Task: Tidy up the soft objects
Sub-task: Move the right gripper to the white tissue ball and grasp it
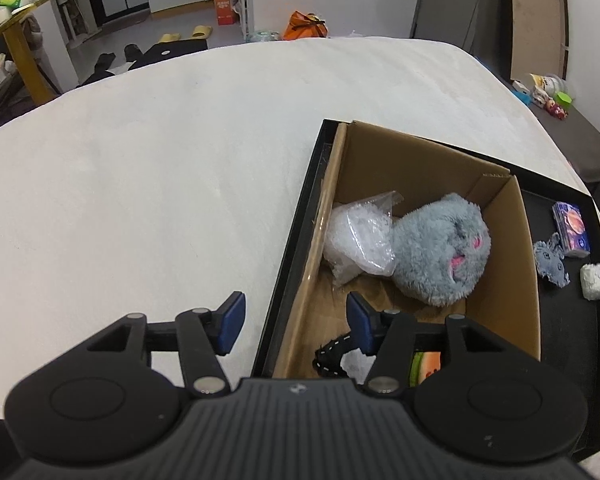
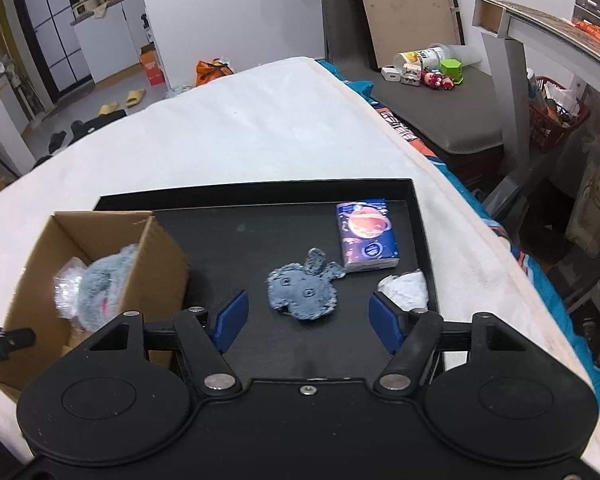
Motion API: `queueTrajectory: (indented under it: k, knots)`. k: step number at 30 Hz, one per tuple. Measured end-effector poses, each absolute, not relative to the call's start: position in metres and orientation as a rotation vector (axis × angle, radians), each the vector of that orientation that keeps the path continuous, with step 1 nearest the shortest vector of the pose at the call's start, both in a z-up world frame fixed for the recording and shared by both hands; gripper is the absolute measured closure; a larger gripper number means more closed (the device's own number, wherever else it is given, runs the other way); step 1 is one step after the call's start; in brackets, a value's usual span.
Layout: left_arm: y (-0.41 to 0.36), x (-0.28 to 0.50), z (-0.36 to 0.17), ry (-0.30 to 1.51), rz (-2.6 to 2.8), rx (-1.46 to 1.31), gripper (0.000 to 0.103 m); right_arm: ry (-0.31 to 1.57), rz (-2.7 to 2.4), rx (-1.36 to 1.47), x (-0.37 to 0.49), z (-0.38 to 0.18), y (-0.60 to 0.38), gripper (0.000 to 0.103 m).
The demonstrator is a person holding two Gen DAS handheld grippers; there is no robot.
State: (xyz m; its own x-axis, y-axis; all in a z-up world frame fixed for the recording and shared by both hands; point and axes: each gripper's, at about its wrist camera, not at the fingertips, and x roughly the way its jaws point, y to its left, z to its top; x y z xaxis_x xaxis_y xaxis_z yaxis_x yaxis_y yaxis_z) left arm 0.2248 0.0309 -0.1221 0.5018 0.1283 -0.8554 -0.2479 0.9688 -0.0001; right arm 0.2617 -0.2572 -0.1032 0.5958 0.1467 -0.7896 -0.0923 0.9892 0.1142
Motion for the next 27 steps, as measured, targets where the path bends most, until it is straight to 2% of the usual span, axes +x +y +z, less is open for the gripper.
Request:
queueTrajectory:
  k: [6, 27]
  knots:
    - [0.027, 0.228, -0.123, 1.028, 0.237, -0.105, 0.049, 0.932, 0.126, 0.058, 0.273, -0.115, -0.267, 0.048]
    - [0.008, 0.24, -0.134, 1.066, 0.258, -0.042, 0.049, 0.949, 0.041, 0.141, 0.305, -0.166, -0.31, 0.058]
